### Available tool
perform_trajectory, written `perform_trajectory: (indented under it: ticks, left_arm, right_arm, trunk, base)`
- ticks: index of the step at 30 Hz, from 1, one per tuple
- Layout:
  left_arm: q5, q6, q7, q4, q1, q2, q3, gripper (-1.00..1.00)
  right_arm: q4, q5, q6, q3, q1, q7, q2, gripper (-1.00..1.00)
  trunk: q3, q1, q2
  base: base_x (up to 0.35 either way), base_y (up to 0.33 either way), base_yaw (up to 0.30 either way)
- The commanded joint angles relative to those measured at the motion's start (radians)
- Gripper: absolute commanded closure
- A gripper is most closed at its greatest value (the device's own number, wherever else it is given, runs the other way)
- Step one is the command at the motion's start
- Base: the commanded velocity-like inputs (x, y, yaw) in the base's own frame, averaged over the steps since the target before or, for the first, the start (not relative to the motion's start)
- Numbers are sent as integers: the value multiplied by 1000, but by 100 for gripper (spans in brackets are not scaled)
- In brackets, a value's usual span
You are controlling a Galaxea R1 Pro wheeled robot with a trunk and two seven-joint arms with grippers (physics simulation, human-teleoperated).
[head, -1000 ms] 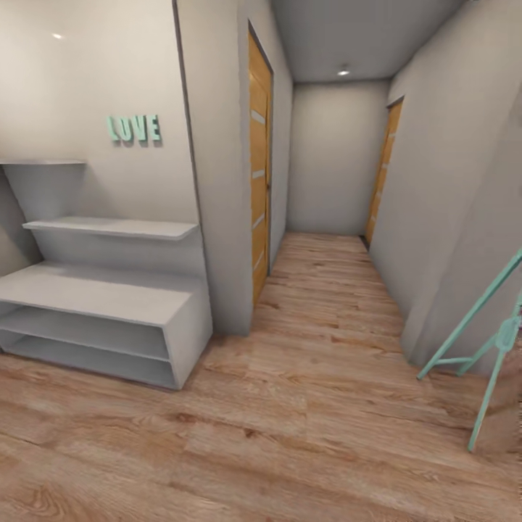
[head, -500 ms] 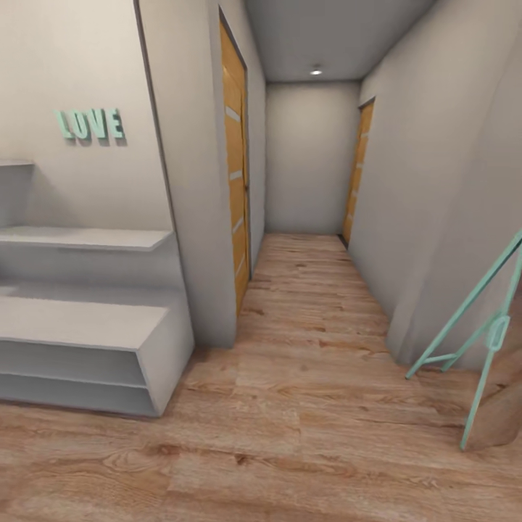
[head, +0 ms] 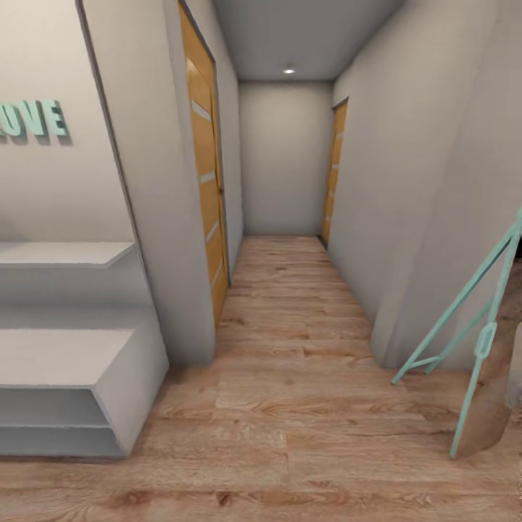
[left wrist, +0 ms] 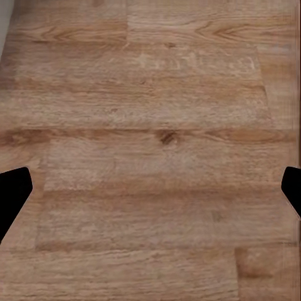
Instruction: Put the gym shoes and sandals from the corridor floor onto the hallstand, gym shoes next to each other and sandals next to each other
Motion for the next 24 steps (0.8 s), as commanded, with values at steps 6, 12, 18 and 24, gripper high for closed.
perform_trajectory:
  ticks: [6, 12, 18, 24]
  left_arm:
    - [0, -3, -2, 1, 0, 0, 0, -100]
    - [0, -3, -2, 1, 0, 0, 0, -100]
    - [0, -3, -2, 1, 0, 0, 0, -100]
    - [0, -3, -2, 1, 0, 0, -1, -100]
  right_arm:
    - [-1, -1, 0, -1, 0, 0, 0, -100]
    - [-1, -2, 0, -1, 0, 0, 0, -100]
    - [-1, -2, 0, -1, 0, 0, 0, -100]
    - [0, -2, 0, -1, 0, 0, 0, -100]
  trunk:
    - [1, 1, 0]
    - [3, 1, 0]
    - [4, 1, 0]
    - [4, 1, 0]
  base:
    - [312, 38, -283]
    - [264, 163, -286]
    - [157, 214, -287]
    - [38, 60, -288]
